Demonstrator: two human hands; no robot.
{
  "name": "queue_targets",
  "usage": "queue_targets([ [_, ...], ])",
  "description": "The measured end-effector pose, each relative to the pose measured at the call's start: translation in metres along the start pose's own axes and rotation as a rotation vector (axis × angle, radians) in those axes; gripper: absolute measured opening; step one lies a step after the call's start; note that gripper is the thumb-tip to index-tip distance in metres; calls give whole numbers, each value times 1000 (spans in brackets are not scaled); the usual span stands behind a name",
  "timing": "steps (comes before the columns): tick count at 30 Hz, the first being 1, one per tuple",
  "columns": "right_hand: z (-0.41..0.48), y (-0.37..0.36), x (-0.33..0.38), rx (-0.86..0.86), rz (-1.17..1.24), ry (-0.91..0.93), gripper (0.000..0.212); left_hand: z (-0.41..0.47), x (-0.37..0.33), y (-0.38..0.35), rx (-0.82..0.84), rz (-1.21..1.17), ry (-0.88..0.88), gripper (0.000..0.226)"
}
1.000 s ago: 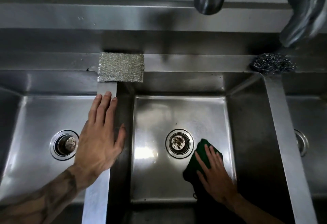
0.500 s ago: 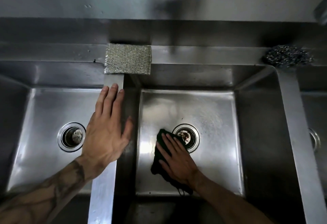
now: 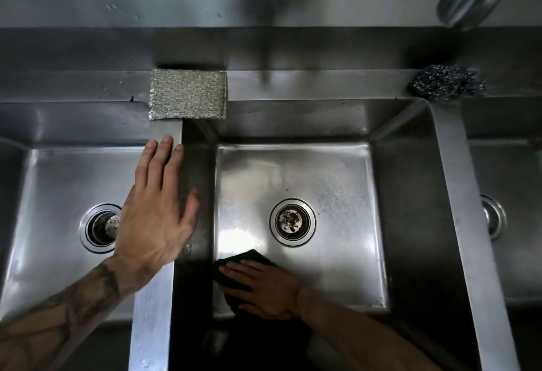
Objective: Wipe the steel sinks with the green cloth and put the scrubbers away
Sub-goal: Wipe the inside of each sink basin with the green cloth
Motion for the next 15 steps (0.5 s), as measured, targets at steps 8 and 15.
queue_targets([
  [8, -110, 30, -53, -30, -57, -277, 63, 1, -1, 1, 5, -35, 3, 74],
  [15, -172, 45, -92, -7, -137, -633, 69, 2, -2, 3, -4, -43, 0, 74],
])
Point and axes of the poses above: each hand's wrist, its own z-axis towards the middle knuckle, its own y-axis out of the back of the hand, x = y × z, the point moved 3 cm from there along z, towards the middle knuckle, and after that the axes turned 14 degrees about -x, right-handed, at the moved point
